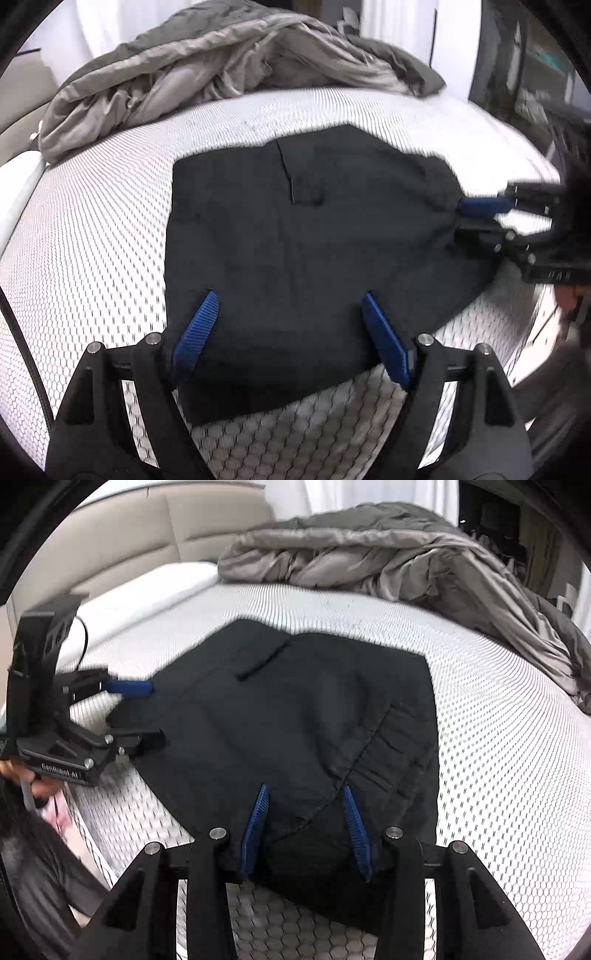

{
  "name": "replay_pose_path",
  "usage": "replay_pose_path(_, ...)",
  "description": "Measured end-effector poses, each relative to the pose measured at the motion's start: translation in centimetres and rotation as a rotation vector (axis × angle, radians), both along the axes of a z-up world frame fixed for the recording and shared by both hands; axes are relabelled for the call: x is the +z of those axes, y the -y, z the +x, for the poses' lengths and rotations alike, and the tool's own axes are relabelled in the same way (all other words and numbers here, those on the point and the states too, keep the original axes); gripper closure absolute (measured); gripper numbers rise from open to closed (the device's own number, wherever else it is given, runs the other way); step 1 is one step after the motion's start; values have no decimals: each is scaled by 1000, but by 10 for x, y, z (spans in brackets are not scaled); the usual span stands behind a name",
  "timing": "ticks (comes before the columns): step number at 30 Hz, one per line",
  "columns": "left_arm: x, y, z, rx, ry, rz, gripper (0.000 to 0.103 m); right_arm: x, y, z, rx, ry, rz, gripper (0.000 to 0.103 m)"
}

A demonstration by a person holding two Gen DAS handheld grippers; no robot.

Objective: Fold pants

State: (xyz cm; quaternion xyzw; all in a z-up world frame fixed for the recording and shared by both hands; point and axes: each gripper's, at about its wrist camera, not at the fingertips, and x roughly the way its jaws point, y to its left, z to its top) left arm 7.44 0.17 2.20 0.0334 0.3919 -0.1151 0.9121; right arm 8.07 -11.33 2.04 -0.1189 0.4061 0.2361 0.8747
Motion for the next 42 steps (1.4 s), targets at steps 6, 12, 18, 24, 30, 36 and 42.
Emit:
replay_pose_path(6, -6, 11, 50, 61, -35, -2, 25, -11, -39, 43, -32, -27, 47, 60)
replay_pose_path(12, -10, -2, 50, 50, -59, 32, 25, -15, -19, 53, -80, -36, -94, 66)
replay_pose_path(18, 15, -11, 64, 132, -19, -59, 27, 6, -22, 56, -107, -29, 18, 65)
replay_pose_path(24, -16, -7, 98, 154, -98, 11, 23, -22, -58, 88, -94, -121, -57, 62)
replay_pose_path(30, -9, -38, 71, 169, -82, -25, 19, -3, 4, 81, -138, -113, -2, 65)
replay_pose_path(36, 1, -80, 29, 251, -89, -180, 19, 22, 66, 51, -231, -78, 156, 35)
replay_pose_path(42, -21, -65, 39, 170, -168, -233, 52, -15, 94, 55, -271, -282, 350, 36)
